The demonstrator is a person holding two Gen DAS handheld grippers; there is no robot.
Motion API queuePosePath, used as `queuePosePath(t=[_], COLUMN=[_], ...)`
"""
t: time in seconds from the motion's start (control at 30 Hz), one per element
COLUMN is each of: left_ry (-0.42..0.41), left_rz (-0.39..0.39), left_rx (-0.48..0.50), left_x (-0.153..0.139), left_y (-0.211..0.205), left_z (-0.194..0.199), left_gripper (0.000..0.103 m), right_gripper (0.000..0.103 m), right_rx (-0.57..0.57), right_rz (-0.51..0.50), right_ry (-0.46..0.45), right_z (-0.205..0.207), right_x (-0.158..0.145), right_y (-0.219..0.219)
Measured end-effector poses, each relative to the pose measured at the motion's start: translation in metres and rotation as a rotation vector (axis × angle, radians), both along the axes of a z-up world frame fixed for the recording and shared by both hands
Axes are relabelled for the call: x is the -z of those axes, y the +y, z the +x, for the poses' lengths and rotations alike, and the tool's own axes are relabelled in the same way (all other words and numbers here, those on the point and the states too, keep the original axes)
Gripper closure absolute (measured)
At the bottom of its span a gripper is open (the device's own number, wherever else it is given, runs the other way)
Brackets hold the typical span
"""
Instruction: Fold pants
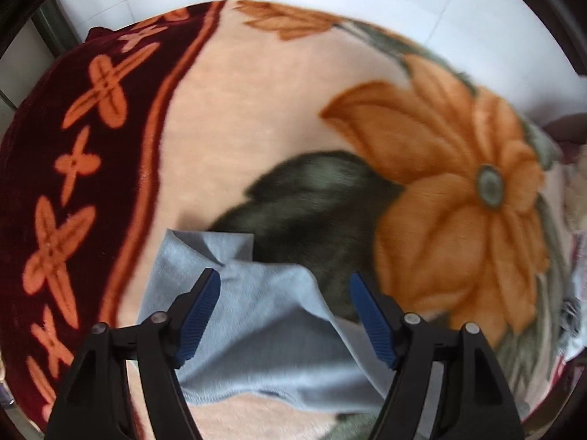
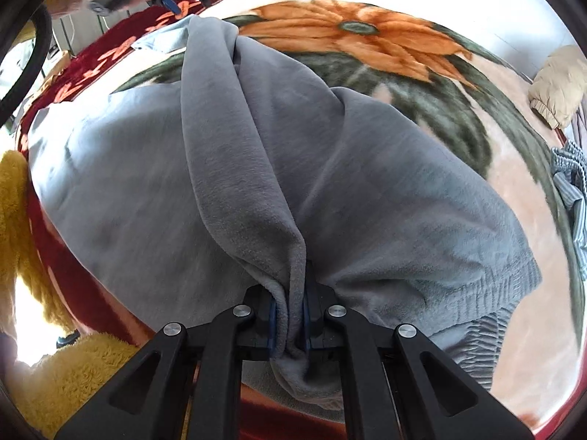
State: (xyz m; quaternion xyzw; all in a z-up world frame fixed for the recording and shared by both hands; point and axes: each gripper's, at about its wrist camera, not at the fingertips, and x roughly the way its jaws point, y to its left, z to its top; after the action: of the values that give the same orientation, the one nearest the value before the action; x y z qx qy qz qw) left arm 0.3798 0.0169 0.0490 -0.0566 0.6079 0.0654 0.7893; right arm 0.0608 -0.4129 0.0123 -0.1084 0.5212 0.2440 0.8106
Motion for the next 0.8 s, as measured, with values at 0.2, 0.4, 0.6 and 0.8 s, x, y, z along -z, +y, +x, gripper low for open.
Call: queuePosePath(t=[0.2, 0.4, 0.6, 0.8], left_ry=[0.146, 0.097, -0.048, -0.264], left_rz=[0.057, 0.036, -0.099, -0.254], left_rx=[-0.100, -0.147, -0.128, -0.058], left_x=[0.047, 0.058, 0.013, -0.065], left_y=[0.007, 0.020, 0.039, 0.064], left_z=[0.007, -0.013, -0.045, -0.111], left_gripper=[0.026, 0.071, 0.092, 0.092], right_gripper=[0.094, 0.094, 0.094, 0.094], right_rx=[0.002, 0.006, 0.029, -0.001], right_rz=[0.025, 0.028, 0.008, -0.088], right_ry=[-0.024, -0.036, -0.011, -0.032], right_z=[-0.005, -0.004, -0.001, -0.004], right_x=[0.001, 0.001, -0.003, -0.023], right_y=[-0.002, -0.003, 0.001, 0.007])
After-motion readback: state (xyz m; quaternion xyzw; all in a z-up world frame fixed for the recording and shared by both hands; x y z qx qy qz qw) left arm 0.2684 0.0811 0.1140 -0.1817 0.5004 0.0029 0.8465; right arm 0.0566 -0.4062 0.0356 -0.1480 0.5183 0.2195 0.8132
